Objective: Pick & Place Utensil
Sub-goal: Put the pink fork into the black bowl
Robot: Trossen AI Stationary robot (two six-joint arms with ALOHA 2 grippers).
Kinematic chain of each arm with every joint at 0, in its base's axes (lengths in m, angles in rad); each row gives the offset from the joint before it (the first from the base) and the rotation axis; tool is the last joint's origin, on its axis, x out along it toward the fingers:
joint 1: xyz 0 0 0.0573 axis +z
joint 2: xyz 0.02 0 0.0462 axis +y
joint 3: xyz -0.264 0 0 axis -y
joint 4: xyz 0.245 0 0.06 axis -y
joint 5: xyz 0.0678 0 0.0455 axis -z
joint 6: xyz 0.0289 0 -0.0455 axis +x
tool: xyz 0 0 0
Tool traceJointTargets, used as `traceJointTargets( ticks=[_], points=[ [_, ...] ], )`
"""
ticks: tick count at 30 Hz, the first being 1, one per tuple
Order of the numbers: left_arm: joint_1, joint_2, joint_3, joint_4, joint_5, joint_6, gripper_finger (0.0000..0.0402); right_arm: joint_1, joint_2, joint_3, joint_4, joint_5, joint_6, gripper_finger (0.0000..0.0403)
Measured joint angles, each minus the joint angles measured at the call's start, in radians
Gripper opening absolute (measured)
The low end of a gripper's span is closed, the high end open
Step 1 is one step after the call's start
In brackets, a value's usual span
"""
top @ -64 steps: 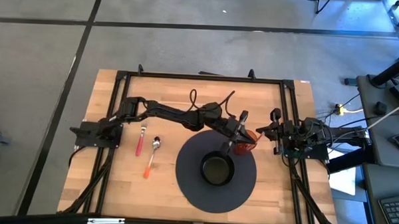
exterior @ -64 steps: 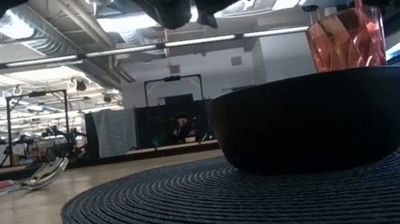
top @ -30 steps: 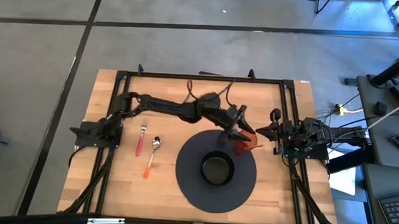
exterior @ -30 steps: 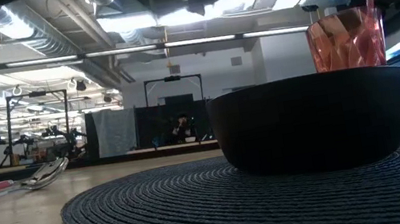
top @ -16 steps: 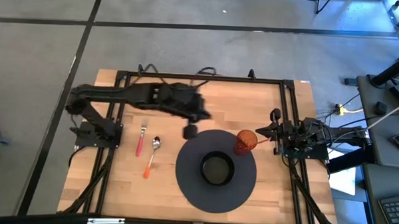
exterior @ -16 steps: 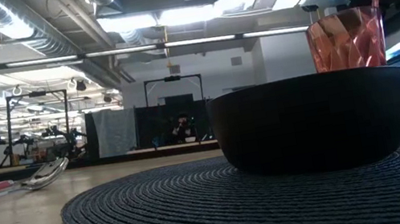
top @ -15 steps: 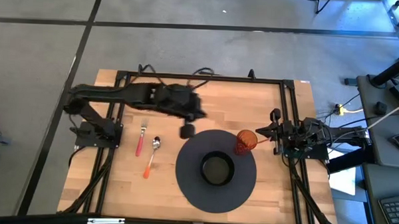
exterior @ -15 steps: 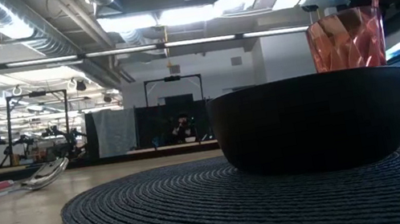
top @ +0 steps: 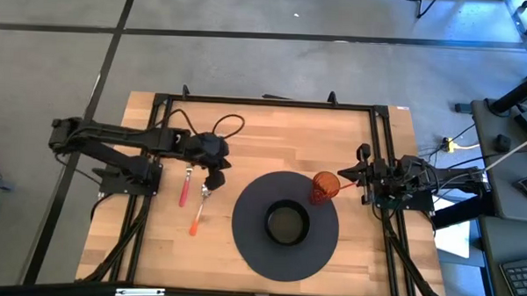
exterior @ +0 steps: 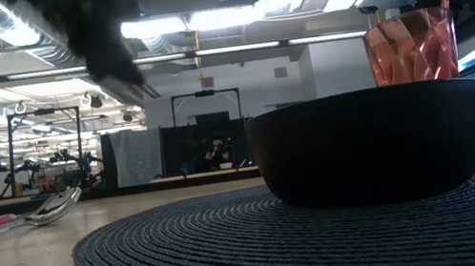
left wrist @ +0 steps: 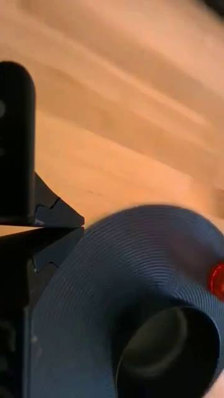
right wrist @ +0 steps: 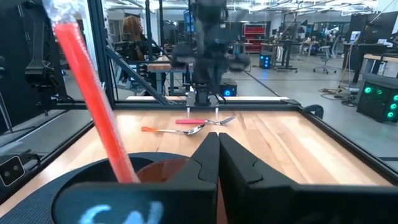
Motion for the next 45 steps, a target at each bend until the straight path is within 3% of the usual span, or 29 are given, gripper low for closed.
traceJointTargets(
  ticks=[5,8,12,15,22,26,30,45],
  points=[
    [0.047,-0.066,-0.198,0.139,-0.04,-0.103,0.0001,0.0,0.0,0.0,0.0,0.0,-0.002,0.0003],
    [0.047,-0.081,-0.252,0.162,-0.051,-0.157,0.0002,0.0,0.0,0.0,-0.001,0.0,-0.002,0.0003],
    [0.037,-0.098,-0.261,0.03,-0.185,-0.316,0.0009,0.0,0.0,0.0,-0.015,0.0,0.002,0.0003],
    [0.021,-0.099,-0.257,-0.131,-0.22,-0.412,0.0022,0.0,0.0,0.0,-0.022,0.0,0.002,0.0003],
    [-0.038,-0.099,-0.255,-0.211,-0.209,-0.522,0.01,0.0,0.0,0.0,-0.023,0.0,0.003,0.0003],
    [-0.055,-0.087,-0.254,-0.228,-0.131,-0.566,0.0157,0.0,0.0,0.0,-0.023,0.0,0.007,0.0003],
    [-0.066,-0.064,-0.254,-0.33,-0.124,-0.671,0.0195,0.0,0.0,0.0,-0.023,0.0,0.007,0.0003],
    [-0.098,0.084,-0.254,-0.39,-0.071,-0.748,0.0203,0.0,0.0,0.0,-0.023,0.0,0.006,0.0003]
  ],
)
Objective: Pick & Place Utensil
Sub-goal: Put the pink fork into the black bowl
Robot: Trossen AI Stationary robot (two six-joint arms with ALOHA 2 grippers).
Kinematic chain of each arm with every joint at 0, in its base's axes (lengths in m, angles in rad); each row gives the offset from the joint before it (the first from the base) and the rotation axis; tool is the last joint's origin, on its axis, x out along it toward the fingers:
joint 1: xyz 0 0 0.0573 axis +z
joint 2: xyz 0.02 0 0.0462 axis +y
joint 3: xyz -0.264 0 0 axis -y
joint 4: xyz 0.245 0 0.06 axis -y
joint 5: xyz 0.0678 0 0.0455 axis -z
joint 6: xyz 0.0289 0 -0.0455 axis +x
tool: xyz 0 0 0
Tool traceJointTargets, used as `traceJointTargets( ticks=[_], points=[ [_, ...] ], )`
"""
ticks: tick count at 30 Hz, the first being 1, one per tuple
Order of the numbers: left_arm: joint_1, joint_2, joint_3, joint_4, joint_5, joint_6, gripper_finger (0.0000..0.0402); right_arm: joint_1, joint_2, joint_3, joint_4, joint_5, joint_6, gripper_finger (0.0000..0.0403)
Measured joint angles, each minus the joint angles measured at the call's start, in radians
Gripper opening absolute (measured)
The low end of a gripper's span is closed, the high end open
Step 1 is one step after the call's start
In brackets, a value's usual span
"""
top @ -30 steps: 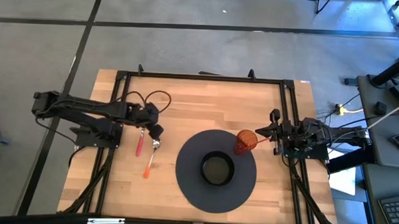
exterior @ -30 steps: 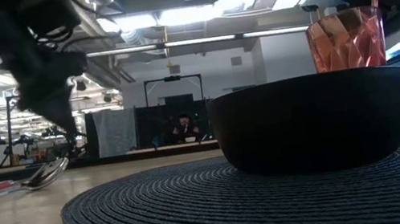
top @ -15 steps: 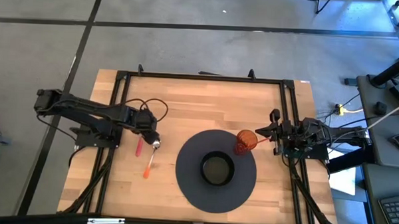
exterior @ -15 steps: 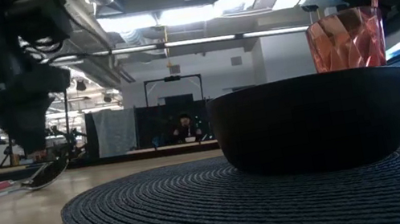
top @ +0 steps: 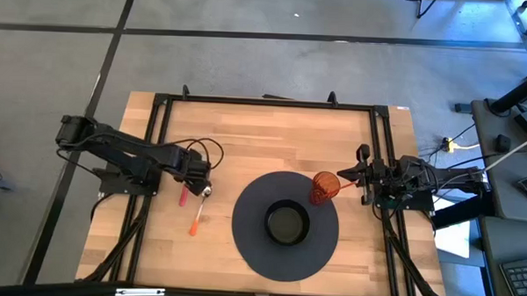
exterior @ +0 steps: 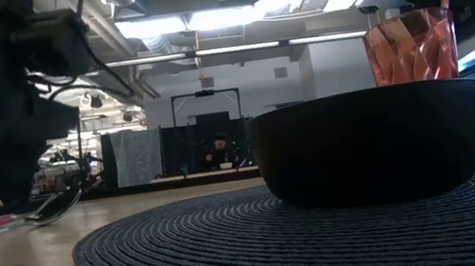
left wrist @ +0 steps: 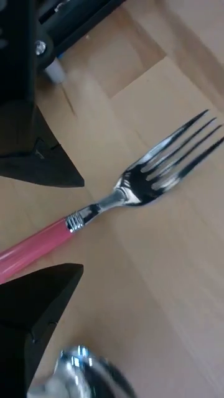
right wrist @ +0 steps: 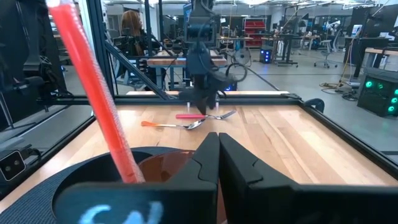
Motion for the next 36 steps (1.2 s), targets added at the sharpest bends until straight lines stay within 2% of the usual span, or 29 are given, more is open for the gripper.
traceJointTargets(
  ticks=[8,15,19,30,36],
  points=[
    [0.0,0.132,0.0,0.007,0.003,0.009,0.0203,0.0,0.0,0.0,0.0,0.0,0.0,0.0003],
    [0.009,0.201,0.008,0.025,0.014,0.077,0.0192,0.0,0.0,0.0,0.0,0.0,0.0,0.0003],
    [0.017,0.205,0.008,0.038,0.025,0.107,0.0161,0.0,0.0,0.0,0.0,0.0,-0.003,0.0003],
    [0.023,0.208,0.007,0.071,0.03,0.183,0.004,0.0,0.0,0.0,0.0,0.0,-0.004,0.0003],
    [-0.007,0.208,0.007,0.071,-0.008,0.194,0.0033,0.0,0.0,0.0,0.0,0.0,-0.004,0.0003]
  ],
)
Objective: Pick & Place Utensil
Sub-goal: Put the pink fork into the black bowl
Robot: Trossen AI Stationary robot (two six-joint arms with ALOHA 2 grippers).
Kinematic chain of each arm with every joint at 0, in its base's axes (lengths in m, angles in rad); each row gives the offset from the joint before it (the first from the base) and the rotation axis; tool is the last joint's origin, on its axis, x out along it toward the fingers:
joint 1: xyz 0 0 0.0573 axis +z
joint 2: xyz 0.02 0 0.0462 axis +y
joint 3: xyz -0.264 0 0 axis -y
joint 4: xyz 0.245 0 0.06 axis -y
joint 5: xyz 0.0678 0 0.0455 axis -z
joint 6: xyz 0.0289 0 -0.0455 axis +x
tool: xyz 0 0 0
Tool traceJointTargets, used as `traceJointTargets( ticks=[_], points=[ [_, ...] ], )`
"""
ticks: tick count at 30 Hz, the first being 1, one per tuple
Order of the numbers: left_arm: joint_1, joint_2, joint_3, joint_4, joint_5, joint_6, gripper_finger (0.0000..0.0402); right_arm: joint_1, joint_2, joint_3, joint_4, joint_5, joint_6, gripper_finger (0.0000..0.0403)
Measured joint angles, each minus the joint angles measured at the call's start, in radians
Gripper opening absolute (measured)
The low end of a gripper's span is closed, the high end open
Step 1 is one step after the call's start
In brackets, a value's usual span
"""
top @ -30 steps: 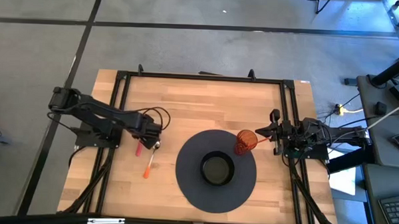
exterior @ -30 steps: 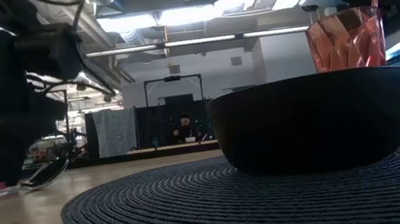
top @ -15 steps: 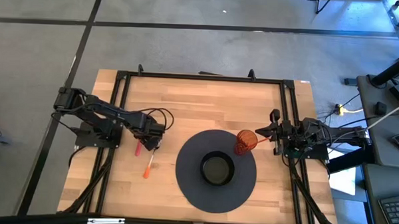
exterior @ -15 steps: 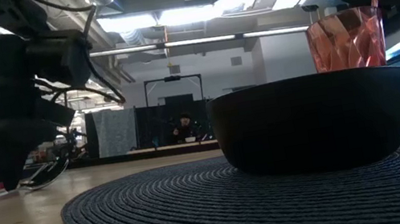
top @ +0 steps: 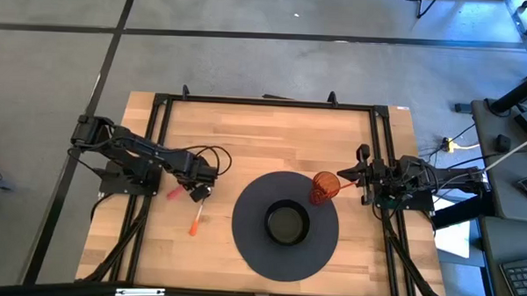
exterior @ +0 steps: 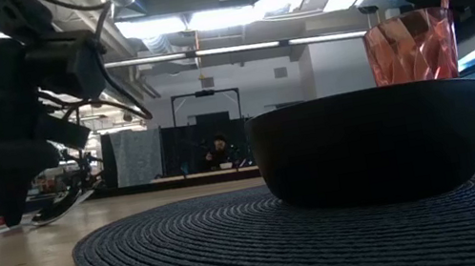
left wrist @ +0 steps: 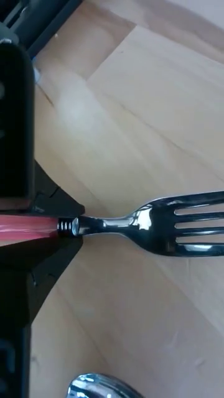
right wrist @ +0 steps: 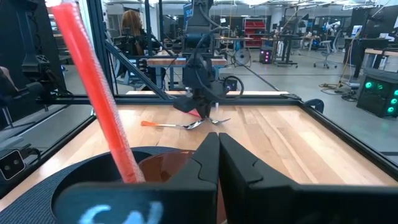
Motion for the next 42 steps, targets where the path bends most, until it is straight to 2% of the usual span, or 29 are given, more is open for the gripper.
traceJointTargets(
  ticks=[5,6,8,11,19,23,26,30,34,39,42],
  points=[
    [-0.03,-0.013,0.026,-0.03,-0.057,-0.007,0.0033,0.0,0.0,0.0,0.0,0.0,0.0,0.0003],
    [-0.035,-0.013,0.032,-0.035,-0.121,-0.007,0.0033,0.0,0.0,0.0,0.0,0.0,0.0,0.0003],
    [-0.039,-0.018,0.059,-0.037,-0.177,-0.009,0.0033,0.0,0.0,0.0,0.0,-0.001,0.0,0.0003],
    [-0.045,-0.019,0.075,-0.059,-0.158,-0.008,0.0033,0.0,0.0,0.0,0.0,-0.001,0.0,0.0003],
    [-0.049,-0.02,0.107,-0.121,-0.216,-0.003,0.0033,0.0,0.0,0.0,0.0,0.0,0.0,0.0003],
    [-0.068,-0.021,0.153,-0.124,-0.262,0.042,0.0032,0.0,0.0,0.0,0.0,0.0,0.0,0.0003],
    [-0.089,-0.022,0.205,-0.126,-0.304,0.138,0.0032,0.0,0.0,0.0,0.0,0.0,0.0,0.0003],
    [-0.136,-0.018,0.304,-0.126,-0.352,0.258,0.0032,0.0,0.0,0.0,0.0,0.0,0.0,0.0003],
    [-0.172,0.033,0.46,-0.124,-0.37,0.381,0.0032,0.0,0.0,0.0,0.0,0.0,-0.003,0.0003],
    [-0.23,0.197,0.717,-0.178,-0.428,0.63,0.0032,0.0,0.0,0.0,0.0,0.0,-0.002,0.0003],
    [-0.259,0.33,0.883,-0.246,-0.498,0.78,0.0032,0.0,0.0,0.0,0.0,0.0,-0.001,0.0003]
  ],
)
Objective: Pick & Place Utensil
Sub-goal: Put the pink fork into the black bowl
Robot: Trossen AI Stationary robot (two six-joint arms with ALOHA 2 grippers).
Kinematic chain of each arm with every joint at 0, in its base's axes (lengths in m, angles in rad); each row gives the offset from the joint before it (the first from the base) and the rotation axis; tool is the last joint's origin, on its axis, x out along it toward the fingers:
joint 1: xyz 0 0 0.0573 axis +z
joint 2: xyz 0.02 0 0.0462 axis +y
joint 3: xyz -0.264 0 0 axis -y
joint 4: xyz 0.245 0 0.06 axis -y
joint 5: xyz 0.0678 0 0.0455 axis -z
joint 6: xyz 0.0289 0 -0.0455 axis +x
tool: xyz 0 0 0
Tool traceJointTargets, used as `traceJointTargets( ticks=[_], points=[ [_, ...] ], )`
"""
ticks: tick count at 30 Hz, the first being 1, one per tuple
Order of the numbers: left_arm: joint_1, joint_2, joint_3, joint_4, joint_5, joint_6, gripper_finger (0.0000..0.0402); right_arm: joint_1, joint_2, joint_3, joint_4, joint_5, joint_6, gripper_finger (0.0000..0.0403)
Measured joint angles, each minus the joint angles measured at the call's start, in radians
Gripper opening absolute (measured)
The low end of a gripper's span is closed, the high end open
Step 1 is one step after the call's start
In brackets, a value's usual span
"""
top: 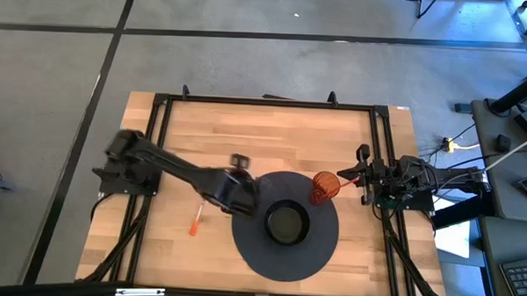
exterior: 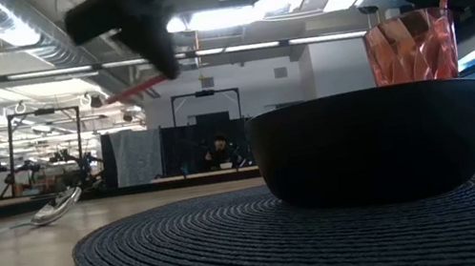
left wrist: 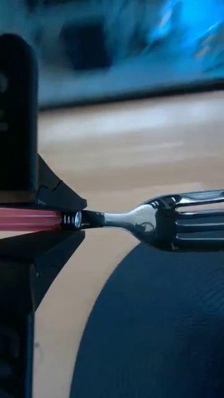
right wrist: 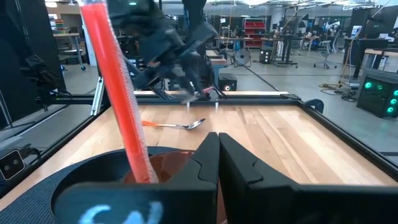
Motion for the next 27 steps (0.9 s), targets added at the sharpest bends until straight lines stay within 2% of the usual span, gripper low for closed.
traceJointTargets(
  ticks=[3,6,13,16,19,27],
  points=[
    [-0.028,0.125,0.142,-0.027,-0.099,0.158,0.0032,0.0,0.0,0.0,0.0,0.0,0.0,0.0003],
    [-0.052,0.236,0.257,-0.028,-0.151,0.333,0.0032,0.0,0.0,0.0,0.0,-0.001,0.0,0.0003],
    [-0.089,0.441,0.414,-0.021,-0.255,0.699,0.0032,0.0,0.0,0.0,0.0,-0.001,0.001,0.0013],
    [-0.092,0.511,0.448,-0.011,-0.364,0.786,0.0032,0.0,0.0,0.0,0.0,0.0,0.001,0.0014],
    [-0.093,0.547,0.474,-0.005,-0.419,0.866,0.0032,0.0,0.0,0.0,0.0,0.0,0.001,0.0015],
    [-0.094,0.565,0.479,0.001,-0.428,0.935,0.0032,0.0,0.0,0.0,0.0,0.0,-0.001,0.0016]
  ],
)
